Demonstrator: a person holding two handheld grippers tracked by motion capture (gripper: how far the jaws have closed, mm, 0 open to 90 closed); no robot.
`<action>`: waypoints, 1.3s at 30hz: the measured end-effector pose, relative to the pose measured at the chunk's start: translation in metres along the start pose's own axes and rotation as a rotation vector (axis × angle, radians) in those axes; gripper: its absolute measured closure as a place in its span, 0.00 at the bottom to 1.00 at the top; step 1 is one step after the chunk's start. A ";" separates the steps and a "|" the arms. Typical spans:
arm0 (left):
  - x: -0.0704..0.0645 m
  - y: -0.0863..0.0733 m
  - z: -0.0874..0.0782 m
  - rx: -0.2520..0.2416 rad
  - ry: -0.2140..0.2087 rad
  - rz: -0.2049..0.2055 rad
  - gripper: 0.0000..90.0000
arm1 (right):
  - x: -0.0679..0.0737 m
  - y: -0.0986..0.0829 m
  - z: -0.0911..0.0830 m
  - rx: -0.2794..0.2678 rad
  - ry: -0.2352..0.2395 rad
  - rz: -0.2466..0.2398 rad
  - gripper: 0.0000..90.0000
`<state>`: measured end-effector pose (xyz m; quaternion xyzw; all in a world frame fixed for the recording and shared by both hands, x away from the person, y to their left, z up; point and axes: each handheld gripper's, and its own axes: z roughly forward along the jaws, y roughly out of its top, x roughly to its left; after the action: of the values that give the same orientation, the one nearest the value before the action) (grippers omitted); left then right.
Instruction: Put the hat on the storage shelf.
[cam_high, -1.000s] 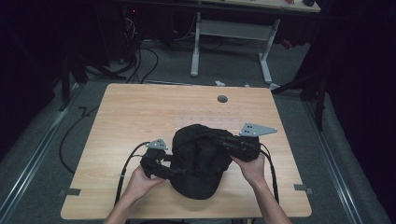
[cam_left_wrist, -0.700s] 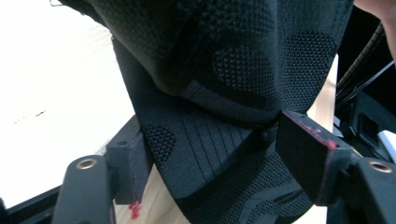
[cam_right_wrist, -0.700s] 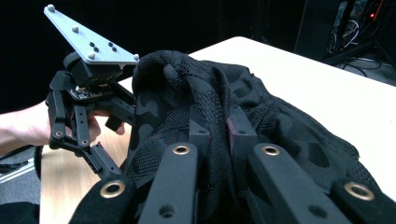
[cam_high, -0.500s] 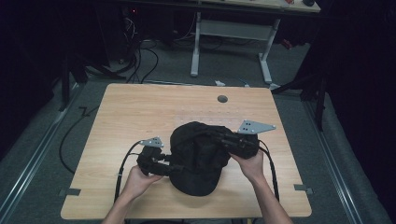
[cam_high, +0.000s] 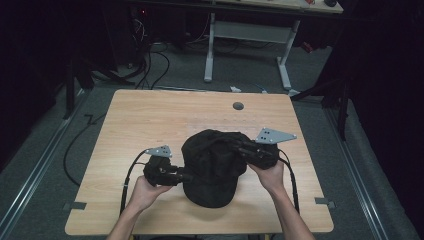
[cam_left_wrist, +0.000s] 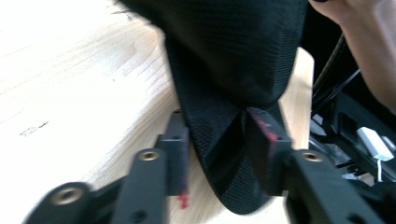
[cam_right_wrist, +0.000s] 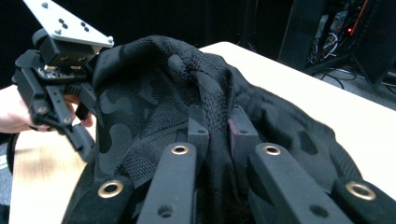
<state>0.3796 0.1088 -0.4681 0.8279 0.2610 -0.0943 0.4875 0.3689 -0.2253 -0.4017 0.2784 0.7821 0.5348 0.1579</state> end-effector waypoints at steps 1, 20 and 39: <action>0.000 0.000 -0.001 -0.005 -0.008 -0.005 0.76 | 0.000 0.001 0.000 0.000 0.001 -0.007 0.92; -0.014 0.012 -0.025 -0.052 -0.133 0.033 0.96 | 0.005 0.020 -0.006 -0.033 -0.010 -0.055 0.84; -0.019 0.011 -0.036 -0.103 -0.059 0.064 0.97 | -0.006 0.013 -0.011 0.004 -0.072 0.030 0.41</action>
<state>0.3656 0.1285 -0.4335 0.8066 0.2243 -0.0894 0.5395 0.3713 -0.2341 -0.3859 0.3096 0.7725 0.5252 0.1773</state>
